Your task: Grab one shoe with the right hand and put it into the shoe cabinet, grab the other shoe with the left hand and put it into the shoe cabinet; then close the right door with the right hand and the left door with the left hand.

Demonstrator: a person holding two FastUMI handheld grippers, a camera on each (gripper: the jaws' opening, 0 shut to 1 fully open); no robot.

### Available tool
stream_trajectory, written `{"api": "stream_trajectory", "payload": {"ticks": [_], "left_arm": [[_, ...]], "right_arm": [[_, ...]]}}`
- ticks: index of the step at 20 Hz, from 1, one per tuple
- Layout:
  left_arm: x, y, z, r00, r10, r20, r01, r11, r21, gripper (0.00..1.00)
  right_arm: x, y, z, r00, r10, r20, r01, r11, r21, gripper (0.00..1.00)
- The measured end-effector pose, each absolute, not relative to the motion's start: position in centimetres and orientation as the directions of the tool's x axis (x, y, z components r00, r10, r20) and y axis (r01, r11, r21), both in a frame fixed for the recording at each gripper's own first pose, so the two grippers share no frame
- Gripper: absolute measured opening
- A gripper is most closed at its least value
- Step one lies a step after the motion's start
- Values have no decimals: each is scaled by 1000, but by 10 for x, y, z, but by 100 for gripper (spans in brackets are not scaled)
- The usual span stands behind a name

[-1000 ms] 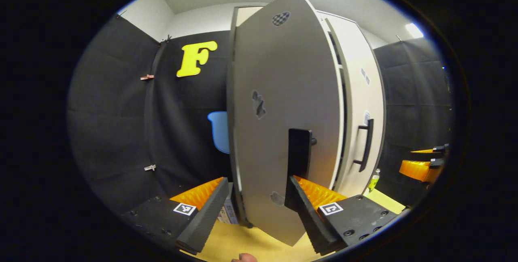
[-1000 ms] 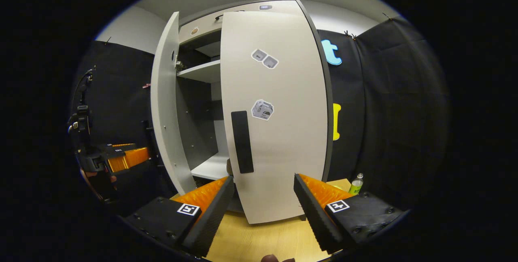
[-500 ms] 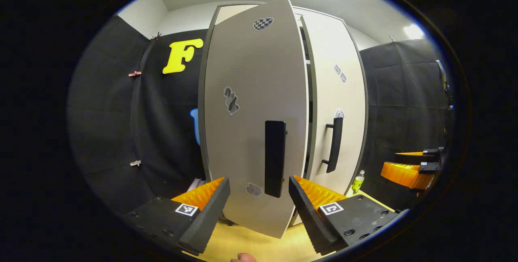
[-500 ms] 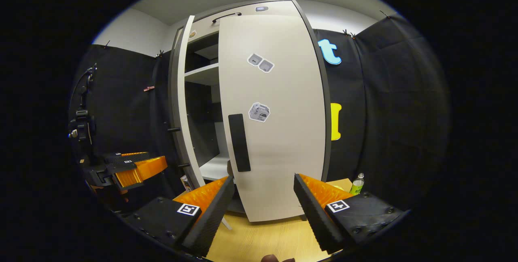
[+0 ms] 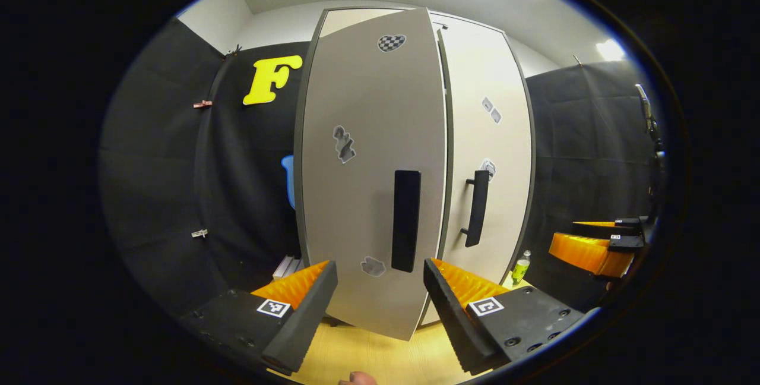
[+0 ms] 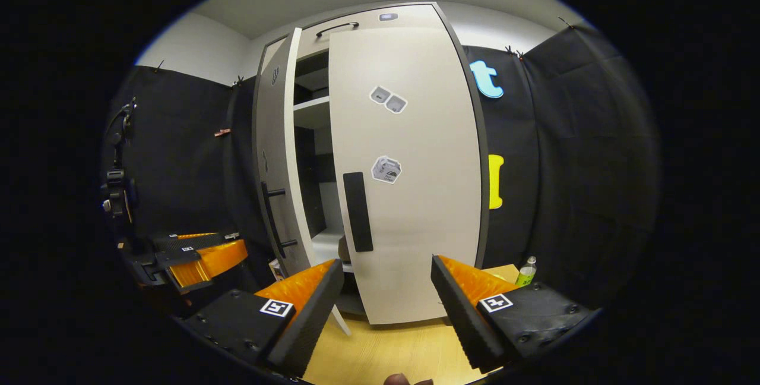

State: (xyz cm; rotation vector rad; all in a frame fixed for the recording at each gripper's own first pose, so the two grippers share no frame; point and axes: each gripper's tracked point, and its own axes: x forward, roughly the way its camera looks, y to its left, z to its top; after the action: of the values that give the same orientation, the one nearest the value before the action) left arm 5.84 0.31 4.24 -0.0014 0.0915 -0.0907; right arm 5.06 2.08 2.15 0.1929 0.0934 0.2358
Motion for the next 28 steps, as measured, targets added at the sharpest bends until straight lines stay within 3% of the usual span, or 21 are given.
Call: {"api": "stream_trajectory", "payload": {"ticks": [28], "left_arm": [[35,7,36,991,-89,-96,89,996,-8,94]], "right_arm": [[40,35,18,970,234,-60,-221,961,165,98]]}}
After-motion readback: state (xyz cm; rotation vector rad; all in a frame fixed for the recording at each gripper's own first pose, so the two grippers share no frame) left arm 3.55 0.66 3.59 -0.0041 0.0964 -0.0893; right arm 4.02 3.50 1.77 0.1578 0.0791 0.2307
